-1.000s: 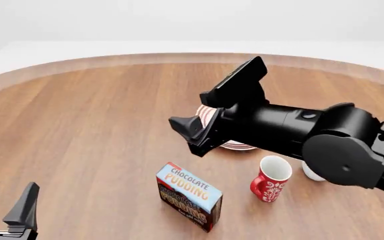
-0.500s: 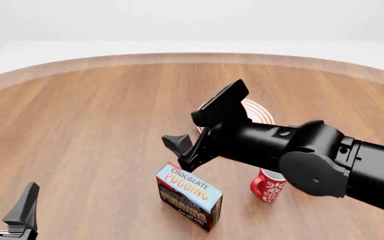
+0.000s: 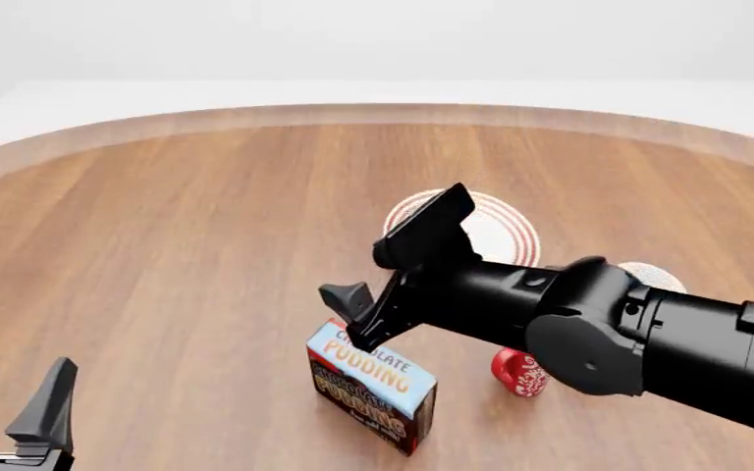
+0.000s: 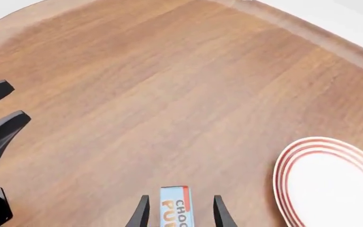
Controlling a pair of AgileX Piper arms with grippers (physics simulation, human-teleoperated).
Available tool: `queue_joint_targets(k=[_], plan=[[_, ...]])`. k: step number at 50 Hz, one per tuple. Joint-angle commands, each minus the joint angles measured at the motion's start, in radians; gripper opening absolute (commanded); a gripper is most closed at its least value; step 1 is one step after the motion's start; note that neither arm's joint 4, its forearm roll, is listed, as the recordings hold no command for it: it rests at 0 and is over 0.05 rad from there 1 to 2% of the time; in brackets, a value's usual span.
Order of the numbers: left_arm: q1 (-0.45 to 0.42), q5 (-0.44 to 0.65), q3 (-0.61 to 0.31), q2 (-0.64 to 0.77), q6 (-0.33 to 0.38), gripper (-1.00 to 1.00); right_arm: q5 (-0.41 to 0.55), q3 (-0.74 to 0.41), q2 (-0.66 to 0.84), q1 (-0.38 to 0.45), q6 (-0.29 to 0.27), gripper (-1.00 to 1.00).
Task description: Put the chocolate pudding to the right of the plate.
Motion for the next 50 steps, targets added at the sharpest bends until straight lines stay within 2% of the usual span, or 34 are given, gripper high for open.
queue_joint_targets(k=[1,11,15,50], plan=[[0.000,0.000,0.000,0.000,0.000,1.00,-0.038,0.022,0.036,-0.004,0.014,1.00],[0.000,0.000,0.000,0.000,0.000,1.00,-0.066,0.034,0.065,-0.003,0.025,1.00],[0.000,0.000,0.000,0.000,0.000,1.00,-0.108,0.063,0.109,-0.008,0.044,1.00],[0.000,0.000,0.000,0.000,0.000,1.00,-0.132,0.073,0.144,-0.014,0.053,1.00]])
